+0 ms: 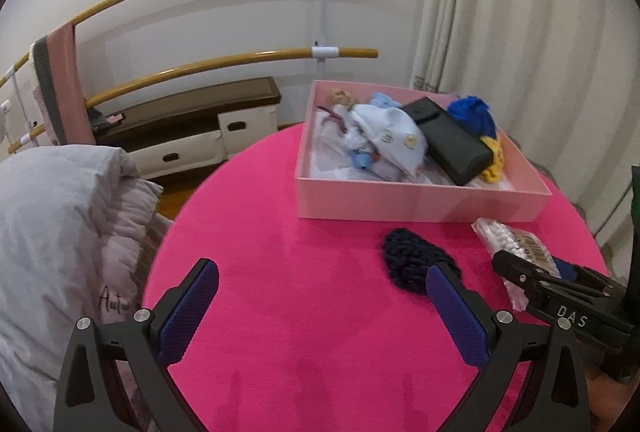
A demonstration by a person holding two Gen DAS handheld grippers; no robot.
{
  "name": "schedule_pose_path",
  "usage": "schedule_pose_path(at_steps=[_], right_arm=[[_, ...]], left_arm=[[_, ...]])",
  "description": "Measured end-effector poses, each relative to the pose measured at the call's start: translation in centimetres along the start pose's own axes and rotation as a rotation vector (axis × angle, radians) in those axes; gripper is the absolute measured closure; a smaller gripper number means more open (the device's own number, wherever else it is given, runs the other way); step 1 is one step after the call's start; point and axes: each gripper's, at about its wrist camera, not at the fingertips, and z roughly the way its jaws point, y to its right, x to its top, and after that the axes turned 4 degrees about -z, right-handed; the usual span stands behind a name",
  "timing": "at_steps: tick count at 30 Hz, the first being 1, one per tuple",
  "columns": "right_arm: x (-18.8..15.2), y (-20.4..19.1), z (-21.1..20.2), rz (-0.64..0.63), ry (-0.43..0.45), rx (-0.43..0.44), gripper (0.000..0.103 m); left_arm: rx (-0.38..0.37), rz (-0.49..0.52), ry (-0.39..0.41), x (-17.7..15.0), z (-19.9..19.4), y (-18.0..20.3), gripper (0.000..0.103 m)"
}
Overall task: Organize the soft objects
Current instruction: 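Grasp the navy knit item with the left gripper while the right grasps the cotton-swab bag, then carry the knit item and swab bag into the pink box and release both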
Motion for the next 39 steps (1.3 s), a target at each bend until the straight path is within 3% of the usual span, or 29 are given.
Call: schedule_pose_path(at_steps=[9,14,16,18,19,21,24,39], right_arm=[[-0.4,3.3,-1.2,0.050,0.028,-0.031,0.035],[-0.5,4.7,-1.6,0.075,0.033,-0.042,0.035],[-0.6,5.0,-1.7,0.080,0.036,-0.039,0.035],[-0.7,5.0,-1.8,0.081,0.036,-0.034,0.035],[-0.7,4.9,-1.8,0.081,0.036,-0.031,0.035],[-0.8,4.6,-1.8,0.078,0.037,-0.025,0.035],[-1.0,4.2,-2.1,0.073,0.043,-0.016,0.035],[-1.4,0.4,-5.7,-0.004,0.089,0.012,0.035]], left_arm=[[-0.031,0.094,-0.079,0.5,4.8,4.4,0.000],[-0.008,0.143,-0.181,-0.1,9.3,6.0,0.003],[-0.045,0.116,-0.197,0.1,9.8,5.6,0.012],[-0.050,0.106,-0.187,0.4,10.0,5.1,0.034],[-0.057,0.107,-0.181,0.5,9.9,4.8,0.040],[-0.072,0.093,-0.179,0.7,9.8,4.1,0.071],[-0.107,0.057,-0.181,0.9,8.9,2.5,0.086],[-0.077,0.041,-0.033,-0.3,-1.5,-0.3,0.086]])
